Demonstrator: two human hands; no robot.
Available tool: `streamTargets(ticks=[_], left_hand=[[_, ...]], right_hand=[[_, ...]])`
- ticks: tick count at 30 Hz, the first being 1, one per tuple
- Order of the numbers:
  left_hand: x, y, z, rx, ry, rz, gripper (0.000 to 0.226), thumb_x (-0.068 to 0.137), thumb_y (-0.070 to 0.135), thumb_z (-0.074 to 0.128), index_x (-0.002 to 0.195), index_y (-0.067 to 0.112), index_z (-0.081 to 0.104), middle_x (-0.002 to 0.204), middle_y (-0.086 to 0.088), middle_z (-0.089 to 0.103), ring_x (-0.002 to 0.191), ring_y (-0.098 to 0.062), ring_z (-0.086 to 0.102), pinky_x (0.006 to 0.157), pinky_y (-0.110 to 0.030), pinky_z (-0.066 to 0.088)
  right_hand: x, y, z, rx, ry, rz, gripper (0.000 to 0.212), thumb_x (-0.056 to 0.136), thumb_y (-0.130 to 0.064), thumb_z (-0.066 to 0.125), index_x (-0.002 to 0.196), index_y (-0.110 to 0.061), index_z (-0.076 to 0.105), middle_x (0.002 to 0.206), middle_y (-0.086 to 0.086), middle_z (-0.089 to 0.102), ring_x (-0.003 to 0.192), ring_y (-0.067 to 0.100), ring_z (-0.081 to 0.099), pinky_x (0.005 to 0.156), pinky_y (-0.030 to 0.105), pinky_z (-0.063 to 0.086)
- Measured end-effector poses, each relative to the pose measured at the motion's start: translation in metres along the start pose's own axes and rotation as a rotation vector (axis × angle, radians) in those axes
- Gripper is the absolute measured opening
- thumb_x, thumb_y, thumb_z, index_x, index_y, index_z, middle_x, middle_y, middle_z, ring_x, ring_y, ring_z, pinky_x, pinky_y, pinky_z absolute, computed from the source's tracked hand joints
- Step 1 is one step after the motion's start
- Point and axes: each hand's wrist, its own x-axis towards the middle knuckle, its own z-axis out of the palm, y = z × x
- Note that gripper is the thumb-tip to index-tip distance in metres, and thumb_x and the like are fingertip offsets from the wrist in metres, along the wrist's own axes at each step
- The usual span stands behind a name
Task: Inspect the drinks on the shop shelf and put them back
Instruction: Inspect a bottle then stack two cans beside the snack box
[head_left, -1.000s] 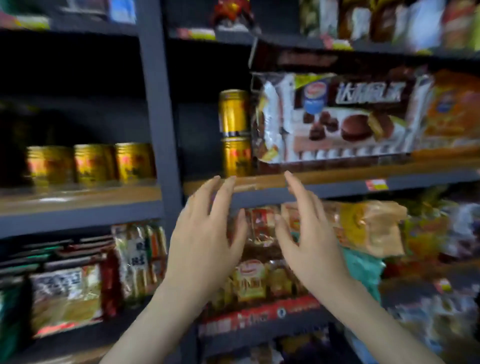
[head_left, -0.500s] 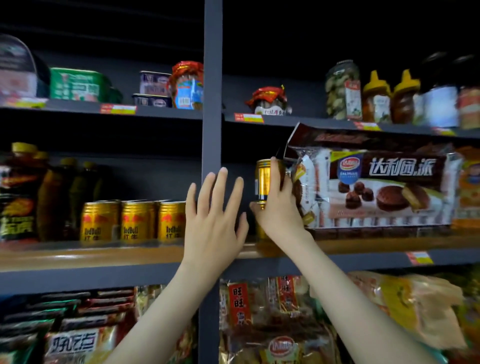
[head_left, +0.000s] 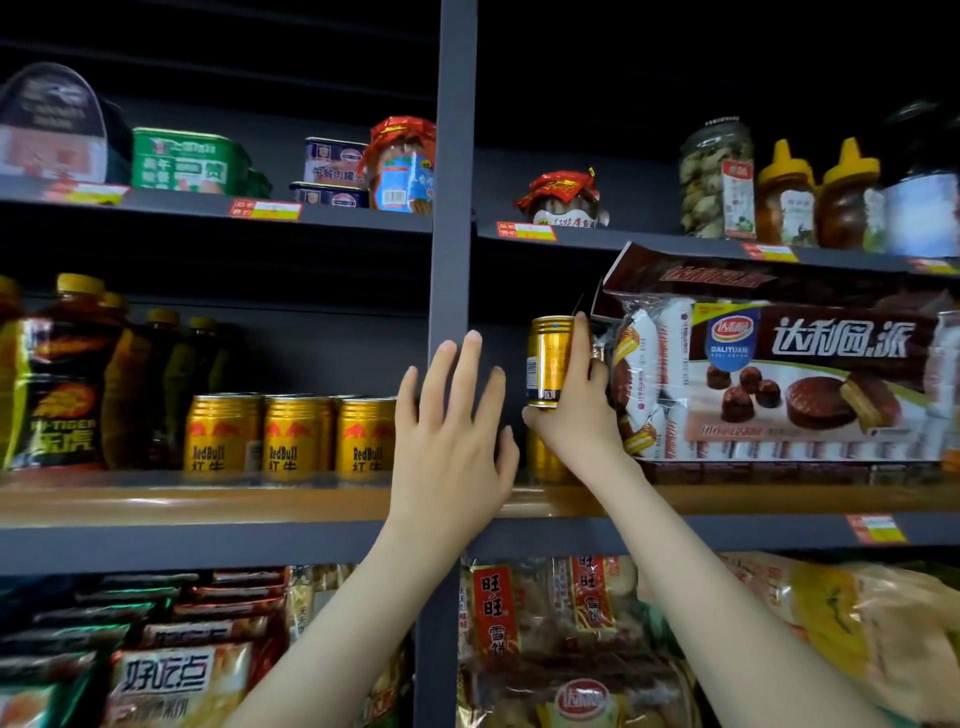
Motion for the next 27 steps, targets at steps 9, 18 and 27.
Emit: streamTargets(ticks=[9,18,27], left_hand=[[-0.001,0.0,0.0,-0.02,0.023,-0.002,0.047,0.087,0.03,0.052,0.13,0.012,0.058,0.151,-0.017,0.036,0.139,-0.032,0.027,0.107,-0.052,0.035],[-0.001,-0.001,0.0,-0.029,0.002,-0.003,0.047,0.085,0.03,0.056,0.128,0.012,0.058,0.152,-0.018,0.034,0.139,-0.033,0.026,0.107,-0.053,0.035],[0.004,0.015,-0.014,-0.032,-0.031,-0.029,0.066,0.081,0.051,0.054,0.136,0.016,0.053,0.152,-0.018,0.036,0.143,-0.032,0.023,0.114,-0.055,0.007]], right_hand=[[0.01,0.01,-0.003,0.34,-0.2,0.191,0.118,0.075,-0.034,0.081,0.15,-0.025,-0.01,0.152,0.012,0.03,0.133,0.031,0.039,0.105,0.043,0.038],[-0.004,0.003,-0.004,0.284,-0.005,0.006,0.079,0.082,-0.021,0.075,0.137,-0.011,0.019,0.13,0.008,0.05,0.113,0.02,0.053,0.091,0.03,0.046],[-0.018,-0.021,-0.037,0.399,0.219,-0.175,0.085,0.079,-0.02,0.078,0.141,-0.011,0.021,0.134,0.005,0.045,0.12,0.013,0.051,0.097,0.021,0.047]])
